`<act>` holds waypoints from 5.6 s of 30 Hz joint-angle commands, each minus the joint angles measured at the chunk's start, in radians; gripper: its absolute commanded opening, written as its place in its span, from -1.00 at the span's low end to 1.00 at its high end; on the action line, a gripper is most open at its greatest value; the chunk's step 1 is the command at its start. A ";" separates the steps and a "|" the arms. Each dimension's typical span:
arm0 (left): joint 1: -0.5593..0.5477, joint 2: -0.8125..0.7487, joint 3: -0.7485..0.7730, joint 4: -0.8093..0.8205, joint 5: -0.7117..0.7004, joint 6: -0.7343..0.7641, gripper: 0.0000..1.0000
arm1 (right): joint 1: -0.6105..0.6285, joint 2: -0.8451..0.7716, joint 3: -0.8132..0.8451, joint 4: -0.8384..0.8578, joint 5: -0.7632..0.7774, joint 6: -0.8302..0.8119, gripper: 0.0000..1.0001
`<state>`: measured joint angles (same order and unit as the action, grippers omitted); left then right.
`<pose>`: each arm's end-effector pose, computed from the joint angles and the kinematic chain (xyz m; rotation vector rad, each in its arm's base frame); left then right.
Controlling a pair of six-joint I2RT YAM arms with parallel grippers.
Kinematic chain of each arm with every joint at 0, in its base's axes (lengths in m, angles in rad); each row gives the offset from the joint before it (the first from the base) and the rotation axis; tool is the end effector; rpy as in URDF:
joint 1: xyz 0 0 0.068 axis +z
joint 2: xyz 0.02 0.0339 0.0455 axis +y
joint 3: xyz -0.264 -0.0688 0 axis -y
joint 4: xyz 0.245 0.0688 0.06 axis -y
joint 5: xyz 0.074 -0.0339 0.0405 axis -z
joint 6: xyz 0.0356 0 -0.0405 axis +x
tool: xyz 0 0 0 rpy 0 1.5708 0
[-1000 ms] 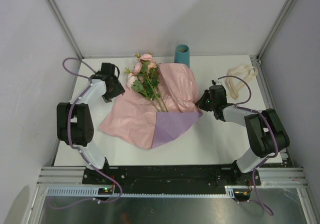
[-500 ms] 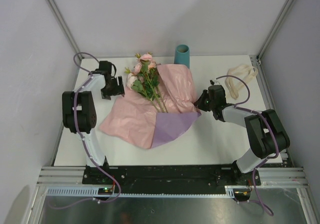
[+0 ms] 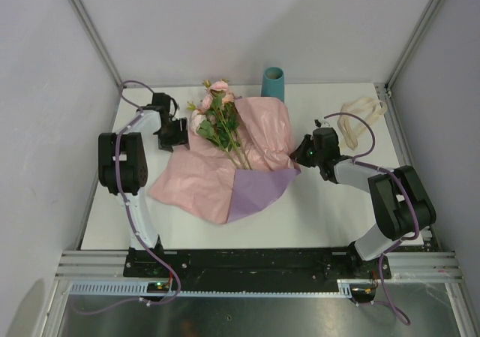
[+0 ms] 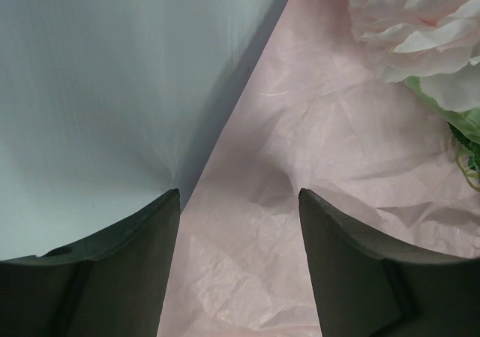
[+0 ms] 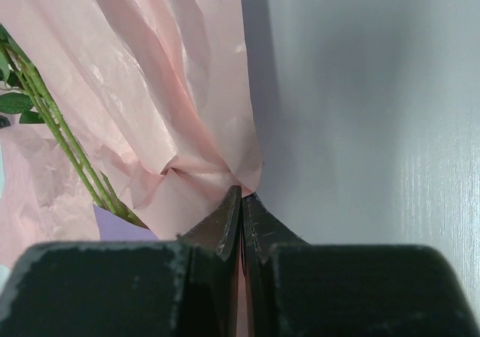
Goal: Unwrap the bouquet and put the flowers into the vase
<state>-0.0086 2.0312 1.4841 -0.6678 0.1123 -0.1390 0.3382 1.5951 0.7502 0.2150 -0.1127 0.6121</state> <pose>0.4158 -0.0076 0.1713 -0.1536 2.7846 -0.1933 0.3027 0.1107 0.1696 0.2457 2.2607 0.6428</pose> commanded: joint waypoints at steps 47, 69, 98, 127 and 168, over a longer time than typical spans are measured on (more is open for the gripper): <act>0.119 -0.265 -0.016 -0.150 -0.440 -0.303 0.27 | 0.001 -0.116 0.000 -0.046 0.019 0.016 -0.37; -0.147 -0.832 -0.359 -0.138 -0.144 -0.160 0.97 | 0.233 0.095 0.292 0.042 -0.474 -0.292 0.30; -0.149 -0.969 -0.472 -0.084 -0.209 -0.193 0.98 | 0.312 0.255 0.431 -0.410 -0.766 -0.502 0.22; -0.154 -0.973 -0.474 -0.084 -0.172 -0.189 0.97 | 0.444 -0.513 -0.075 -0.546 -0.456 -0.265 0.36; -0.158 -1.178 -0.482 -0.078 -0.541 -0.235 0.95 | 0.652 -0.156 -0.110 -0.317 0.253 -0.058 0.03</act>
<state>-0.1616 0.8566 1.0096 -0.7719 -0.3988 -0.3660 0.9810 1.4231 0.6285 -0.1131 0.0174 0.5667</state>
